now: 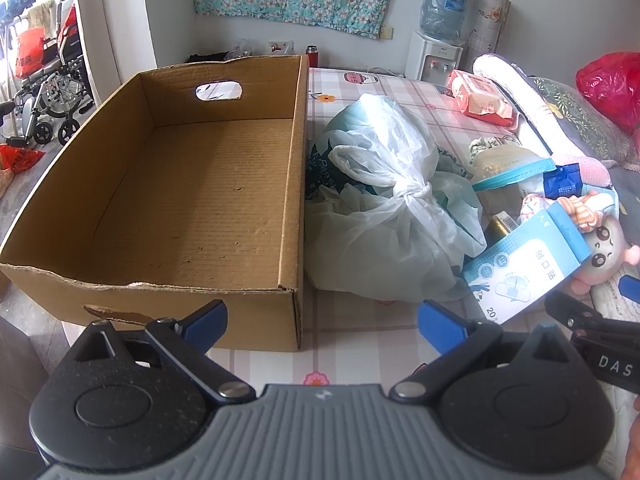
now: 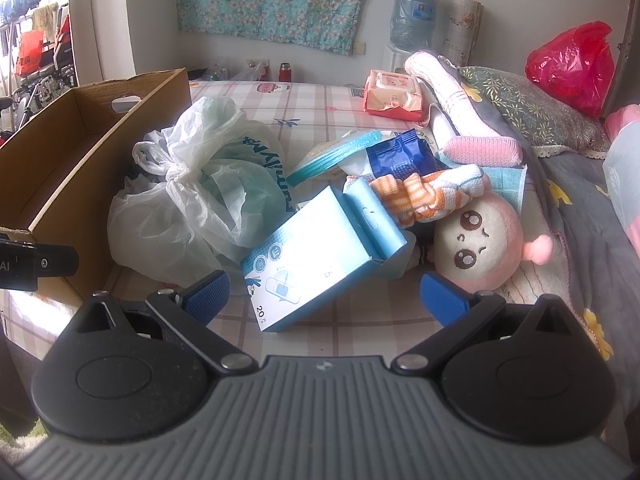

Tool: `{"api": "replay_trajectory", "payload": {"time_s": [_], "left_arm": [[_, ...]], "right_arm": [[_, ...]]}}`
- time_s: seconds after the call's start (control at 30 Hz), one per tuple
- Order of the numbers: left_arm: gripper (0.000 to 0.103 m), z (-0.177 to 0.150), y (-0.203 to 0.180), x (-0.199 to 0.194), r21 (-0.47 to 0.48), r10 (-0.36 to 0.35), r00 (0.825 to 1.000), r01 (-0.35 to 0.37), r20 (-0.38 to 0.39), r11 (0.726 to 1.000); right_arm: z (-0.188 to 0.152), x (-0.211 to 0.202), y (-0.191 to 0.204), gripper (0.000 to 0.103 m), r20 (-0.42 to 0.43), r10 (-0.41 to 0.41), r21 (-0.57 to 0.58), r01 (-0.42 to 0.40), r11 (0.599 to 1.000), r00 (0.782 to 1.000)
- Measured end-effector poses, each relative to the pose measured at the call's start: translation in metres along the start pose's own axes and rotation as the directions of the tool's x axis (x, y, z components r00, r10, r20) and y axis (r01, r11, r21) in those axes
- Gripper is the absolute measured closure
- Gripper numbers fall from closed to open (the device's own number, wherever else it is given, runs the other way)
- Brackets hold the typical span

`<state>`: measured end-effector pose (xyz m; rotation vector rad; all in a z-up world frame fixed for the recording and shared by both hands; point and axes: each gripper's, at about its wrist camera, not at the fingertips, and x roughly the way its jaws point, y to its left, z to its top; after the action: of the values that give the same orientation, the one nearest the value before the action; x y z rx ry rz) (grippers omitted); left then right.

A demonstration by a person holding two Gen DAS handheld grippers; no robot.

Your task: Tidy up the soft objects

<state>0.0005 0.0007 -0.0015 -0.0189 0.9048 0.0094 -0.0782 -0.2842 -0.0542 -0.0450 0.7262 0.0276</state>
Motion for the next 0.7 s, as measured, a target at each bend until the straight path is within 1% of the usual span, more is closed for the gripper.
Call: {"api": "replay_trajectory", "payload": {"time_s": [0.2,0.43,0.5,0.7], "left_arm": [[0.001,0.0008,0.0048,-0.0013,-0.008,0.006,1.000,-0.006,-0.011,1.000],[0.001,0.0003,0.0054,-0.0010,-0.006,0.011,1.000,-0.011,-0.005,1.000],[0.001,0.0001,0.0054,-0.0012,-0.008,0.007,1.000,-0.007,0.005,1.000],[0.001,-0.0004,0.0051,-0.0008,-0.009,-0.002,1.000,0.002,-0.001,1.000]], "right_arm": [[0.0010,0.0006,0.0027,0.001,-0.001,0.003,-0.005,-0.003,1.000,1.000],[0.0011,0.0007,0.0040,0.001,-0.003,0.005,-0.004,-0.005,1.000,1.000],[0.0012,0.0009,0.0034,0.001,-0.003,0.005,-0.005,-0.005,1.000,1.000],[0.0014,0.0011,0.0034,0.001,-0.003,0.004,-0.003,-0.004,1.000,1.000]]}}
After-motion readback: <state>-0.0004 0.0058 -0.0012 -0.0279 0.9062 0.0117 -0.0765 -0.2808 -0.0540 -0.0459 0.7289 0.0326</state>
